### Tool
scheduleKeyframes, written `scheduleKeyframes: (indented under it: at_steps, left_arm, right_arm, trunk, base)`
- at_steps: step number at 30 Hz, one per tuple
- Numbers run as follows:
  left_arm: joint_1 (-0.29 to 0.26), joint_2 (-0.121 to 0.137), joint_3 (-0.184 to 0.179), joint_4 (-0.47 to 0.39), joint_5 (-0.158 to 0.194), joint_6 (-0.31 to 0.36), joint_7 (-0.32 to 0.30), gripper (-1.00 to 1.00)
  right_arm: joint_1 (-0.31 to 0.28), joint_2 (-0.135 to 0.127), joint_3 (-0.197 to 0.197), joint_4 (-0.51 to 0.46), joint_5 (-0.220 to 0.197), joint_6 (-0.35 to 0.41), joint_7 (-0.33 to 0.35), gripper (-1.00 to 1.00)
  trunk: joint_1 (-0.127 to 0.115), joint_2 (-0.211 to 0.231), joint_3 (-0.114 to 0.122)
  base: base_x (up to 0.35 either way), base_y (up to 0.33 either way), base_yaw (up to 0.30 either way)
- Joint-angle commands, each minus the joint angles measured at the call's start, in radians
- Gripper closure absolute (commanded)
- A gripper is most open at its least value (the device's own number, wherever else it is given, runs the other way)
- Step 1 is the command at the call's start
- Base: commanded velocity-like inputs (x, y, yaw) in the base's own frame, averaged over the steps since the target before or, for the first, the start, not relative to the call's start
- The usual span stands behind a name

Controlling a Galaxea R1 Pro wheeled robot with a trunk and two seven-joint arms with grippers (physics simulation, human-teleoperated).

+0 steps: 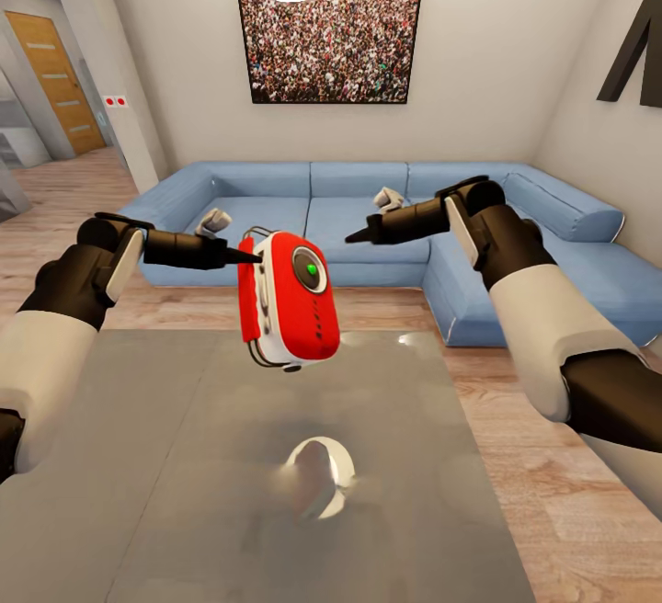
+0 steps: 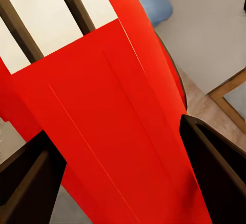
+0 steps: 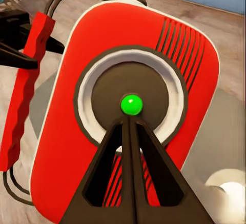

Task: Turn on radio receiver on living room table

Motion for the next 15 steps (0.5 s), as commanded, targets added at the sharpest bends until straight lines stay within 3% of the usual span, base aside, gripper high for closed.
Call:
scheduleKeyframes:
  at_steps: [1, 9, 15]
  left_arm:
    - [0.000, 0.001, 0.001, 0.000, 0.010, 0.005, 0.000, 1.00]
    - [0.000, 0.021, 0.001, 0.014, 0.010, 0.005, 0.000, 1.00]
    - [0.000, 0.019, 0.001, 0.026, 0.010, 0.005, 0.056, 1.00]
  right_arm:
    - [0.000, -0.002, 0.000, -0.003, 0.001, 0.000, 0.000, 1.00]
    - [0.000, -0.041, 0.000, -0.009, 0.031, 0.000, -0.006, 1.00]
    - [0.000, -0.067, -0.001, -0.009, 0.101, 0.000, -0.015, 1.00]
  trunk:
    - [0.000, 0.000, 0.000]
    - [0.000, 0.000, 0.000]
    - [0.000, 0.000, 0.000]
  base:
    - [0.000, 0.000, 0.000]
    - [0.000, 0.000, 0.000]
    - [0.000, 0.000, 0.000]
